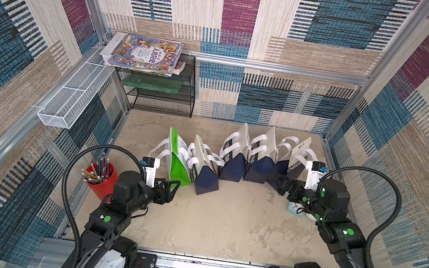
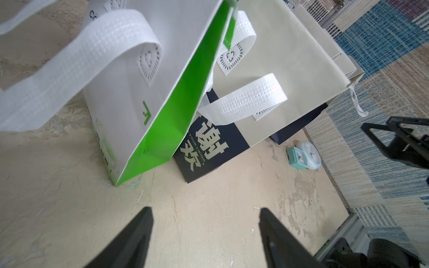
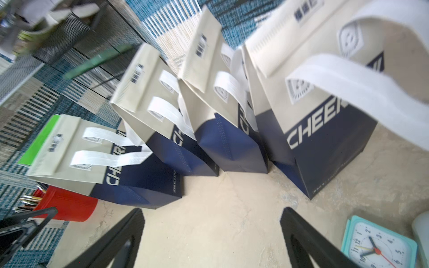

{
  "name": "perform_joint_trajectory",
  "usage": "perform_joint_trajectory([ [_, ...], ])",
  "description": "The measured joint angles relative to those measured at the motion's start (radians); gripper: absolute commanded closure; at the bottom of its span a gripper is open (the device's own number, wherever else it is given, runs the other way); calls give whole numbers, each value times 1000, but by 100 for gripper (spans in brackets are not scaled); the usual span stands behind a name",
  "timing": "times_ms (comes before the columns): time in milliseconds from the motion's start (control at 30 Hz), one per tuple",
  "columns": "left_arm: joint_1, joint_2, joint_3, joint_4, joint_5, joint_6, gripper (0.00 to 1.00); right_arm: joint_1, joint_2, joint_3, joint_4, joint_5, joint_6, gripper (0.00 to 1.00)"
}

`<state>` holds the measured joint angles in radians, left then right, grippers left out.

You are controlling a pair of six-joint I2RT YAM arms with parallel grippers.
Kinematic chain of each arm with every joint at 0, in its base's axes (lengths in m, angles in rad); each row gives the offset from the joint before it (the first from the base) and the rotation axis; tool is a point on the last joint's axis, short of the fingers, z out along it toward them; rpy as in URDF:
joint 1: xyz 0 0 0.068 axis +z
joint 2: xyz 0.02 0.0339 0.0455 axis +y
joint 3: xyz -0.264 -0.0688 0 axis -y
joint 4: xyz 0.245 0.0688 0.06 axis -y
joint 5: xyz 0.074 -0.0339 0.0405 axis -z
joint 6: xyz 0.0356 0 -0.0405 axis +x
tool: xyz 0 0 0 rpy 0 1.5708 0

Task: Open the takeout bag
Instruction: Pick up the takeout bag at the center of the board.

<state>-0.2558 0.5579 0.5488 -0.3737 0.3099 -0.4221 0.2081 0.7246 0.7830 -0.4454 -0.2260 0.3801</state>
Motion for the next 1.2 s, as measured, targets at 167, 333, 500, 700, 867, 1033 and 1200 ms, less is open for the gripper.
perform_joint_trajectory([
  [167,-71,43,-17,10,-27,10,47,0,-16,41,119,25,-6,4],
  [333,-215,27,-46,48,-122,37,44,0,3,121,286,130,-50,1],
  [500,-298,4,-122,171,-251,35,38,-1,127,238,428,129,-102,1],
  [700,-321,95,-179,360,-404,43,30,88,378,423,468,-24,-179,4],
  [867,-322,161,-234,561,-492,51,31,286,547,583,396,-33,-372,3],
  [1033,-322,225,-246,733,-557,55,32,366,600,596,377,2,-490,3],
  [1200,-322,266,-257,846,-602,70,34,386,612,579,420,23,-531,4],
])
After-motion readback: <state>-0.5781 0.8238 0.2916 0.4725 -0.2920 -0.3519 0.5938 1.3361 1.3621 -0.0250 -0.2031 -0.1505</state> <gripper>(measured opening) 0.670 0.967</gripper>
